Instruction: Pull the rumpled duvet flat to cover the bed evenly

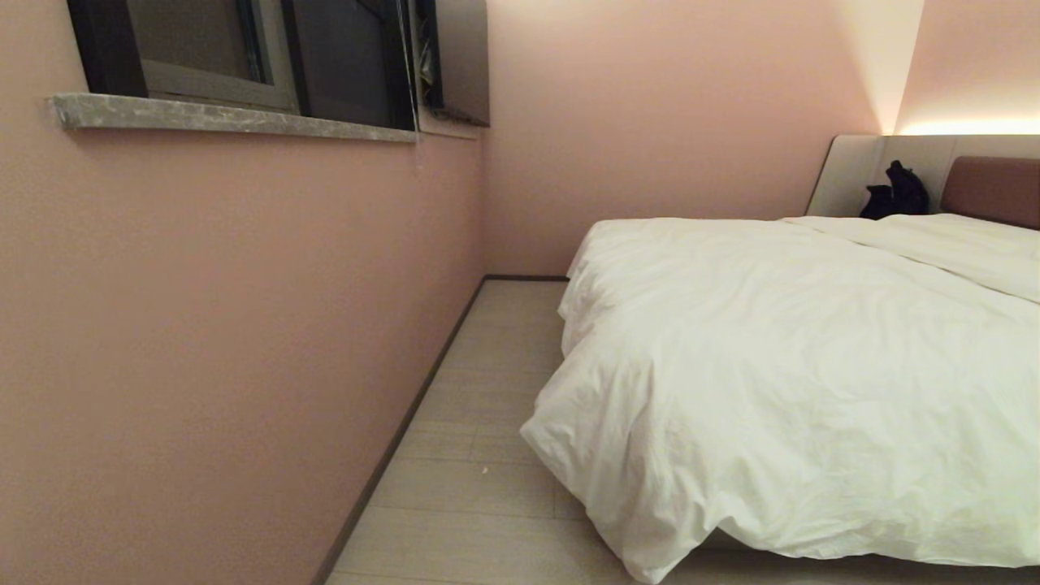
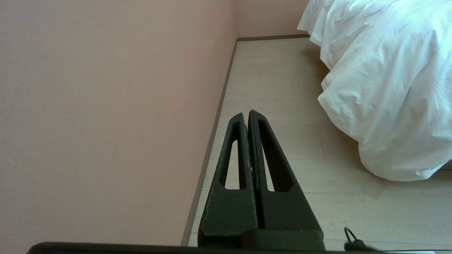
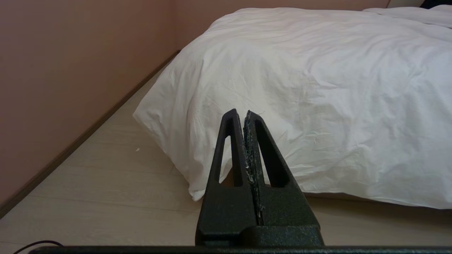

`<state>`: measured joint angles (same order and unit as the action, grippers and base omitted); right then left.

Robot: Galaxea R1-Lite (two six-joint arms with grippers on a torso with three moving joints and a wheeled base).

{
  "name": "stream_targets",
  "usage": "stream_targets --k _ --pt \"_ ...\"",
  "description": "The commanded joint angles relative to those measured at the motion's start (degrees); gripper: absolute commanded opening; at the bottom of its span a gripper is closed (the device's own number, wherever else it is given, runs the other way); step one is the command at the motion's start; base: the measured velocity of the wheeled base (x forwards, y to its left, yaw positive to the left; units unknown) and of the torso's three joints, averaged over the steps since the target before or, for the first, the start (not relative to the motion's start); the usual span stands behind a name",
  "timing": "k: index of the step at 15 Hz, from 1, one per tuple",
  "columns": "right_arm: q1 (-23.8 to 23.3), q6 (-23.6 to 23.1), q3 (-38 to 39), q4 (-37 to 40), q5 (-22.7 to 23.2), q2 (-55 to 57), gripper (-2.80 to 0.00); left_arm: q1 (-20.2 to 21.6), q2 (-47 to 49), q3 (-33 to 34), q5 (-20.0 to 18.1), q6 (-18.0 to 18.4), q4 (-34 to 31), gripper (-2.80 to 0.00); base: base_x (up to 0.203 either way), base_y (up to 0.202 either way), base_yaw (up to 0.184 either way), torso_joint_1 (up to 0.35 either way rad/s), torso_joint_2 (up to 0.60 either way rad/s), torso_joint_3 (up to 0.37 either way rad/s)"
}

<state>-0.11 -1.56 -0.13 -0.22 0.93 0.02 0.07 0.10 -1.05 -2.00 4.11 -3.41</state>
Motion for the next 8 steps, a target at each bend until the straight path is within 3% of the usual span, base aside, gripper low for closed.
stream_targets --k 1,8 --pt "0.02 -0.02 -0.04 -0.04 0.04 -0.02 -2.8 0.01 -0.01 -0.01 -0.02 0.02 -0.01 -2.8 0.0 0.0 0.0 0.0 0.0 0.0" --pt "-0.07 -0.02 -0.04 -0.04 0.04 -0.02 -2.8 0.01 -0.01 -0.01 -0.02 0.02 -0.01 -2.8 0.0 0.0 0.0 0.0 0.0 0.0"
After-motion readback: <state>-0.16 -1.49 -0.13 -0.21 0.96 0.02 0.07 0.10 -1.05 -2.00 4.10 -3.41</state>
